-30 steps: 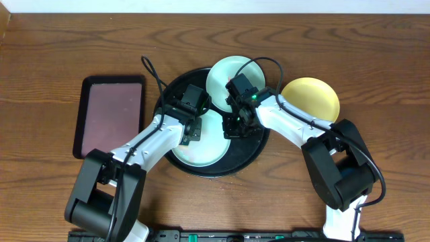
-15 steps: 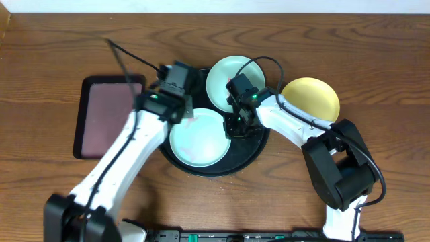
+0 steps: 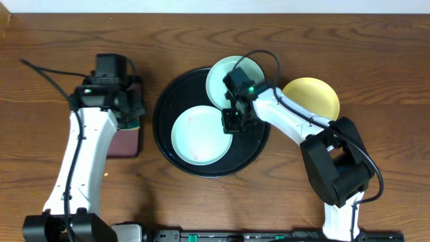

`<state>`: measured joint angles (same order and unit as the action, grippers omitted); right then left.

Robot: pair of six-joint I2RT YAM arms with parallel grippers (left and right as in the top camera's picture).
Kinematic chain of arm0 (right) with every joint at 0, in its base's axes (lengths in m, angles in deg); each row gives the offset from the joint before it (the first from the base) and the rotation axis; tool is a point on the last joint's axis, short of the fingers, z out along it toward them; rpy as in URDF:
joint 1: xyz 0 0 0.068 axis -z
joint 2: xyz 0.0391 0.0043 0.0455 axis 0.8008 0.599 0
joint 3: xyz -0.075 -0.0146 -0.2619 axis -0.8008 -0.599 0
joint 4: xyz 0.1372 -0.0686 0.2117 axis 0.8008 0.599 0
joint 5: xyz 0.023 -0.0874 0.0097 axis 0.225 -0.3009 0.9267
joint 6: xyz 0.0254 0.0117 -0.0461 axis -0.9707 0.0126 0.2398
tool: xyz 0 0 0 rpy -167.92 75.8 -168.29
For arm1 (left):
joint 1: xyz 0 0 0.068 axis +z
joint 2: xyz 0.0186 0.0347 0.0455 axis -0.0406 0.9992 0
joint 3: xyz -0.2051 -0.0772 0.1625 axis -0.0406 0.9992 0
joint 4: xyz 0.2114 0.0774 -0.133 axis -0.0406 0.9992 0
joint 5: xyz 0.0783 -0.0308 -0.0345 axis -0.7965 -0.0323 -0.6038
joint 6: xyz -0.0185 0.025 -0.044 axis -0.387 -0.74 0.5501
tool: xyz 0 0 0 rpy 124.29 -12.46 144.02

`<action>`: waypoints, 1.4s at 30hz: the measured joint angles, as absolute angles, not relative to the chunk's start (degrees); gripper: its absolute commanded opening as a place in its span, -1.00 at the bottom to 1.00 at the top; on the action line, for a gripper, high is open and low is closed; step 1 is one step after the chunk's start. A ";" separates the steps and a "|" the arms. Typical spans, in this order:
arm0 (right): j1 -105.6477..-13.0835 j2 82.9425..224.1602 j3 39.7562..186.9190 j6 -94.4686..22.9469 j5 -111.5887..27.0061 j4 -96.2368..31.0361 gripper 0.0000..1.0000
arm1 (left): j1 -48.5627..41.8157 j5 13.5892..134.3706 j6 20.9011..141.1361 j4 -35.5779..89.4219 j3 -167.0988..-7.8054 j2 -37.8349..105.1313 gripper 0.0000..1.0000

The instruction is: Clean dirty plates on tray and stack at the side

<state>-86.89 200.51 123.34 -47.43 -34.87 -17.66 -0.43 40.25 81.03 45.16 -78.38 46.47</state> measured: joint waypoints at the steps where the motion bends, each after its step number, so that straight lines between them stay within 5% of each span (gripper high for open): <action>1: -87.05 200.51 124.76 -46.80 -35.81 -16.37 -0.98 | 0.64 40.30 80.85 45.14 -78.38 46.51 -0.85; 32: -119.05 193.98 136.10 -37.27 -120.07 -10.38 -0.98 | 5.82 40.47 80.33 45.12 -78.38 46.55 -0.85; 42: -119.99 193.93 136.10 -37.07 -130.30 -12.09 -0.98 | 5.82 40.50 80.31 45.14 -78.38 46.55 -0.85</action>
